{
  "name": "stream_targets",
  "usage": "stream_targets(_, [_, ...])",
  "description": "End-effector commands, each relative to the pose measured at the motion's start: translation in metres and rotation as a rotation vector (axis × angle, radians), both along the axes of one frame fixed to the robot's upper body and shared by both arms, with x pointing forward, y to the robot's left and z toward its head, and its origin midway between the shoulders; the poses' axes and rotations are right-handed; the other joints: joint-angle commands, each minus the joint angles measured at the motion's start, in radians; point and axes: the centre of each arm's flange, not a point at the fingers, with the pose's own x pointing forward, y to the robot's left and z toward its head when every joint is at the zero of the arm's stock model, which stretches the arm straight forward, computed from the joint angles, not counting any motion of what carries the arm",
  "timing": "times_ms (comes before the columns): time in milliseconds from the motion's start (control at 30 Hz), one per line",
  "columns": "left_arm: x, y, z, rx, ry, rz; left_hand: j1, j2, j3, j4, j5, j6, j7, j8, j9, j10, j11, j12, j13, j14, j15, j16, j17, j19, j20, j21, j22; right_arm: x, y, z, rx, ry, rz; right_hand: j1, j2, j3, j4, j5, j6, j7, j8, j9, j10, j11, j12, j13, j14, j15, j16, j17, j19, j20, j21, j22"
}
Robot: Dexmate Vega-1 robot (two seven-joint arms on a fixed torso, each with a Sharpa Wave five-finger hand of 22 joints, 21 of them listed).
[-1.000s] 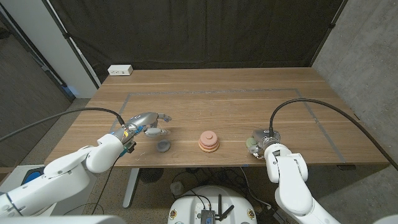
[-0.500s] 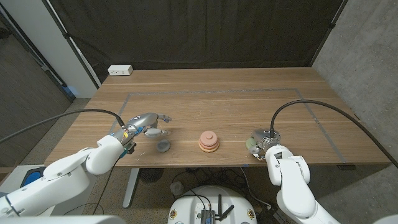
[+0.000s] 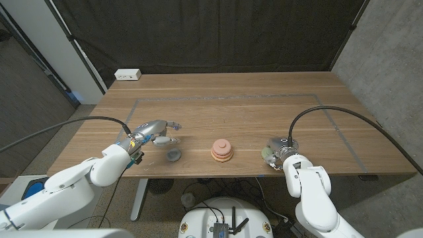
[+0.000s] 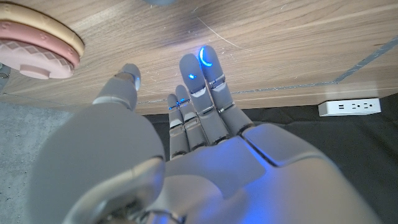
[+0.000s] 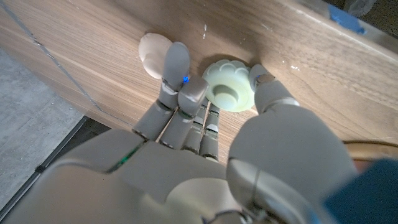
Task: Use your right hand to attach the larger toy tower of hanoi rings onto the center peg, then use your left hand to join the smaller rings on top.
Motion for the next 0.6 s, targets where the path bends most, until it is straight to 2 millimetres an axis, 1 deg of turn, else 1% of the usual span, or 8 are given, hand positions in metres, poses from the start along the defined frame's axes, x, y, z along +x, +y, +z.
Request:
stream_targets(33, [0.002, 0.001, 0.0, 0.002, 0.001, -0.004, -0.007, 0.0, 0.01, 0.002, 0.006, 0.008, 0.0, 0.0, 0.004, 0.01, 0.002, 0.005, 0.002, 0.01, -0.108, -0.003, 0.005, 0.007, -0.12, 0.002, 0.002, -0.005, 0.002, 0.01, 0.005, -0.028, 0.002, 0.031, 0.031, 0.009, 0.0, 0.009, 0.019, -0.01, 0.005, 0.003, 0.044, -0.028, 0.002, 0.007, 0.015, -0.014, 0.009, 0.004, 0.009, -0.051, 0.002, 0.004])
stream_targets(600, [0.003, 0.002, 0.003, 0.003, -0.005, -0.009, -0.009, -0.001, 0.015, 0.001, 0.008, 0.016, -0.001, 0.0, 0.006, 0.014, -0.001, 0.004, 0.005, 0.012, -0.108, -0.004, 0.006, 0.008, -0.121, 0.002, 0.002, -0.011, 0.004, 0.023, 0.007, -0.048, 0.007, 0.037, 0.035, 0.013, 0.002, 0.018, 0.029, -0.01, 0.009, 0.001, 0.059, -0.034, 0.001, 0.011, 0.023, -0.014, 0.02, 0.003, 0.017, -0.051, 0.002, 0.007])
